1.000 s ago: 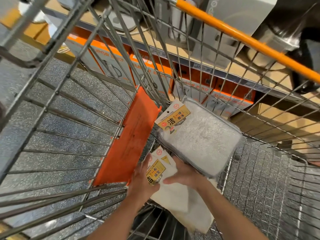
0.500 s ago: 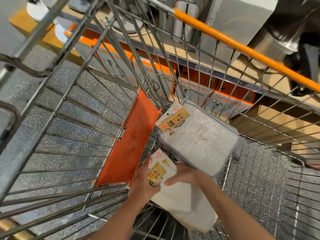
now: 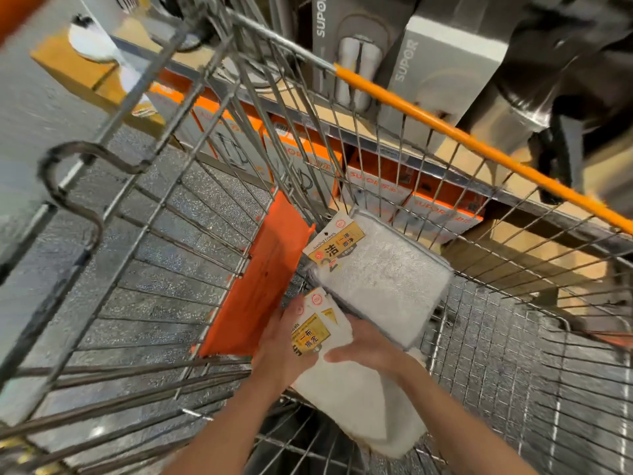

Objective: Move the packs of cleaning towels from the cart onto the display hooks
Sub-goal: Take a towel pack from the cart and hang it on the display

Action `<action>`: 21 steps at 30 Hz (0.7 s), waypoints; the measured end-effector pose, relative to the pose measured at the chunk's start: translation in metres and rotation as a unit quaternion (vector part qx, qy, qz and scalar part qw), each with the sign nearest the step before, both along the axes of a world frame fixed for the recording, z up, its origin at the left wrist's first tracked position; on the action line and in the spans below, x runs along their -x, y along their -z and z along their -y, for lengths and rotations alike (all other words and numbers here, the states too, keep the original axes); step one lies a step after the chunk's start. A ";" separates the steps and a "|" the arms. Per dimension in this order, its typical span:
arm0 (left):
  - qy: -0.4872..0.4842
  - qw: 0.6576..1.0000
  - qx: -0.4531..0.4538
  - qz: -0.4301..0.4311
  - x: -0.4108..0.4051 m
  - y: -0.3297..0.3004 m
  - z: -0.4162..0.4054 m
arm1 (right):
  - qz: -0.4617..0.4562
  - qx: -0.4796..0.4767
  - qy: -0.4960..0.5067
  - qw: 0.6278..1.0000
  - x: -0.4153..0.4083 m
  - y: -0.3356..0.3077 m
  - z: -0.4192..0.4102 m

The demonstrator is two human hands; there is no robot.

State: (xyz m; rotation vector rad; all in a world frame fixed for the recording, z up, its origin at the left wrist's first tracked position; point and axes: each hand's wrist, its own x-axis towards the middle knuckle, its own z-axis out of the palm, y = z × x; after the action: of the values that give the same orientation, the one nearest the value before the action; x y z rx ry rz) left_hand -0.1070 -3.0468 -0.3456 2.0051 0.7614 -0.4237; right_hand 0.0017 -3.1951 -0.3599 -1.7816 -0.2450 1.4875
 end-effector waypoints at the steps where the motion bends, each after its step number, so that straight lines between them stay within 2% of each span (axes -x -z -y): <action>1: 0.009 1.000 -0.016 0.007 -0.001 -0.006 0.001 | 0.006 -0.005 0.000 1.000 -0.002 -0.012 0.001; 9: 0.114 0.984 -0.136 0.021 -0.028 -0.066 -0.007 | 0.015 -0.054 0.046 0.997 -0.021 -0.095 0.009; 14: 0.154 0.964 -0.199 0.084 -0.048 -0.115 -0.016 | 0.019 -0.077 0.112 0.991 -0.029 -0.136 0.012; 17: 0.157 0.942 -0.250 0.161 -0.065 -0.154 -0.015 | 0.039 -0.098 0.171 0.980 -0.036 -0.169 0.016; 21: 0.102 0.951 -0.189 0.221 -0.088 -0.207 -0.004 | 0.071 -0.139 0.236 0.959 -0.053 -0.223 0.026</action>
State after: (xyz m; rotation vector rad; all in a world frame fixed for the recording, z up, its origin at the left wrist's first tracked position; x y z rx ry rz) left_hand -0.0192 -3.0424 -0.1387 2.4313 0.3696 0.0726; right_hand 0.0543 -3.2211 -0.1366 -1.5800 -0.0844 0.9392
